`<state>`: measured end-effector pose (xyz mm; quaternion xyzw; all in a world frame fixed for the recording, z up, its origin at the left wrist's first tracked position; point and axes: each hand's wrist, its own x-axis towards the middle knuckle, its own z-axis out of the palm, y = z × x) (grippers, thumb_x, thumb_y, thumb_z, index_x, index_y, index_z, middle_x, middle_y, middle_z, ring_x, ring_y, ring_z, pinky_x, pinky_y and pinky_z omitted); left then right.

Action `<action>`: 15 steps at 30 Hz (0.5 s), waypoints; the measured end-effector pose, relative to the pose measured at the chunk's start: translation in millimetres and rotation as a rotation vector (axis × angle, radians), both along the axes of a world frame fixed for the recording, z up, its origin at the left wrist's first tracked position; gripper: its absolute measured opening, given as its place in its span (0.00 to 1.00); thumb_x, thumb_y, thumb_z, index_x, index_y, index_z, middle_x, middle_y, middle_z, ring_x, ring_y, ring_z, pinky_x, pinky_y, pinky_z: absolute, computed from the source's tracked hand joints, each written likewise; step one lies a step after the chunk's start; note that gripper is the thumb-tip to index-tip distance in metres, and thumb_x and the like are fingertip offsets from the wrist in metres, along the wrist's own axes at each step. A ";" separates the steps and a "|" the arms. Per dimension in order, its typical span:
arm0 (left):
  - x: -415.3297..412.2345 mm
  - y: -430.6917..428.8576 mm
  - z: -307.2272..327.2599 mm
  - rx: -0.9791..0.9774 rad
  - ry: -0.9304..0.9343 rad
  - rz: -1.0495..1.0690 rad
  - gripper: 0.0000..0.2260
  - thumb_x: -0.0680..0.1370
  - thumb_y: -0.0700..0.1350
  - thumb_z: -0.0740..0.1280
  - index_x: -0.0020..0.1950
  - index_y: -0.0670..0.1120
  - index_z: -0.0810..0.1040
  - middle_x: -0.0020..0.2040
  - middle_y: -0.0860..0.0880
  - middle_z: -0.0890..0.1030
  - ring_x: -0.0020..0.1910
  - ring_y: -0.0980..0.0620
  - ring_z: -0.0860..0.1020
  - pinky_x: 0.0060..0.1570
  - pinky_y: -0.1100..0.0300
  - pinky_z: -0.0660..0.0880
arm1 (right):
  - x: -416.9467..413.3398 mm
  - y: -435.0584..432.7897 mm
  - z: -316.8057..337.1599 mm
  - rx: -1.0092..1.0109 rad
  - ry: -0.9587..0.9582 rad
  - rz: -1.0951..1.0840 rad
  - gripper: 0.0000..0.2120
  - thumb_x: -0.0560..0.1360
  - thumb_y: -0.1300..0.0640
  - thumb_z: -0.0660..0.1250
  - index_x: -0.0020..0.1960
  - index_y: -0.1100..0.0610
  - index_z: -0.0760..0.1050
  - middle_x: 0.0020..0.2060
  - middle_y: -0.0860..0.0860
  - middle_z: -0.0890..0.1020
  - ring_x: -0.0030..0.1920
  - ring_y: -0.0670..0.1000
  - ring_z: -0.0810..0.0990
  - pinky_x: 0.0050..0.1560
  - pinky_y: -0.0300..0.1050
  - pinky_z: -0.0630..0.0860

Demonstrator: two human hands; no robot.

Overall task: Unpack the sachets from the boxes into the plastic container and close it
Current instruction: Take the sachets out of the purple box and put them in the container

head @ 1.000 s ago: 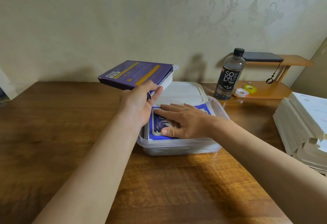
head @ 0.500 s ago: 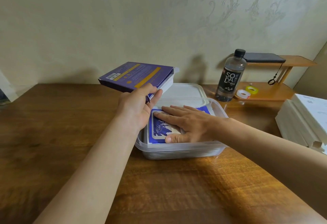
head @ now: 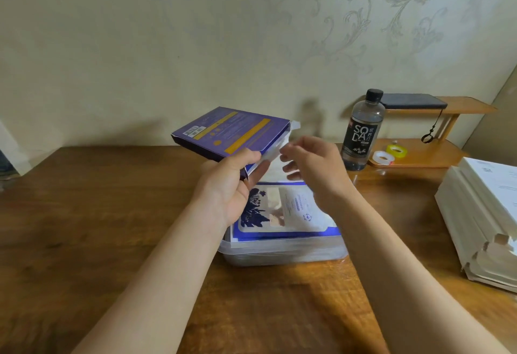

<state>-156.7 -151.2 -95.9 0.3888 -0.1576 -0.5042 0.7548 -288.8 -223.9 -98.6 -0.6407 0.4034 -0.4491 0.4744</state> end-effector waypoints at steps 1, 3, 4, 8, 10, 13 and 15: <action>-1.3 0.1 -1.0 -0.001 -0.020 -0.012 0.11 0.73 0.29 0.71 0.52 0.41 0.82 0.56 0.38 0.84 0.54 0.39 0.84 0.47 0.52 0.84 | 2.5 1.4 2.7 0.072 -0.079 -0.002 0.06 0.77 0.60 0.68 0.42 0.58 0.81 0.35 0.52 0.82 0.34 0.50 0.79 0.37 0.46 0.76; -2.8 0.2 -2.5 -0.009 -0.046 -0.034 0.12 0.75 0.30 0.70 0.56 0.40 0.82 0.57 0.37 0.84 0.54 0.40 0.84 0.52 0.51 0.83 | 7.1 5.7 6.1 0.168 -0.141 0.021 0.06 0.77 0.59 0.69 0.44 0.61 0.82 0.34 0.52 0.81 0.33 0.51 0.78 0.34 0.45 0.75; -3.3 0.2 -3.3 -0.017 -0.053 -0.042 0.12 0.75 0.31 0.70 0.57 0.40 0.82 0.57 0.37 0.84 0.53 0.42 0.85 0.53 0.51 0.83 | 8.5 7.4 7.3 0.202 -0.142 0.029 0.07 0.77 0.59 0.69 0.46 0.62 0.82 0.35 0.52 0.81 0.33 0.51 0.77 0.34 0.45 0.75; -5.5 -1.1 -6.6 -0.022 -0.103 -0.056 0.11 0.76 0.32 0.70 0.58 0.40 0.82 0.57 0.39 0.85 0.55 0.42 0.84 0.58 0.50 0.80 | 8.5 7.2 14.7 0.267 -0.105 0.046 0.07 0.78 0.58 0.69 0.46 0.62 0.81 0.35 0.53 0.80 0.33 0.52 0.76 0.33 0.45 0.75; -7.8 -1.2 -7.9 -0.022 -0.131 -0.055 0.11 0.76 0.33 0.70 0.58 0.40 0.82 0.58 0.40 0.85 0.58 0.40 0.83 0.59 0.50 0.80 | 6.5 6.0 18.6 0.276 -0.105 0.039 0.06 0.78 0.58 0.69 0.46 0.61 0.81 0.35 0.53 0.80 0.32 0.52 0.76 0.33 0.46 0.75; -8.8 -0.7 -8.2 -0.040 -0.138 -0.049 0.13 0.77 0.34 0.70 0.61 0.39 0.81 0.59 0.39 0.84 0.60 0.39 0.82 0.59 0.50 0.80 | 4.8 8.0 23.1 0.290 -0.124 0.074 0.06 0.78 0.58 0.69 0.47 0.62 0.80 0.32 0.53 0.79 0.31 0.52 0.76 0.32 0.46 0.75; -7.7 -0.1 -7.0 -0.055 -0.130 -0.042 0.12 0.77 0.34 0.70 0.61 0.40 0.81 0.59 0.39 0.84 0.61 0.39 0.82 0.60 0.49 0.79 | 4.9 10.7 25.4 0.303 -0.165 0.138 0.06 0.78 0.59 0.68 0.48 0.62 0.79 0.31 0.53 0.78 0.29 0.52 0.75 0.31 0.45 0.74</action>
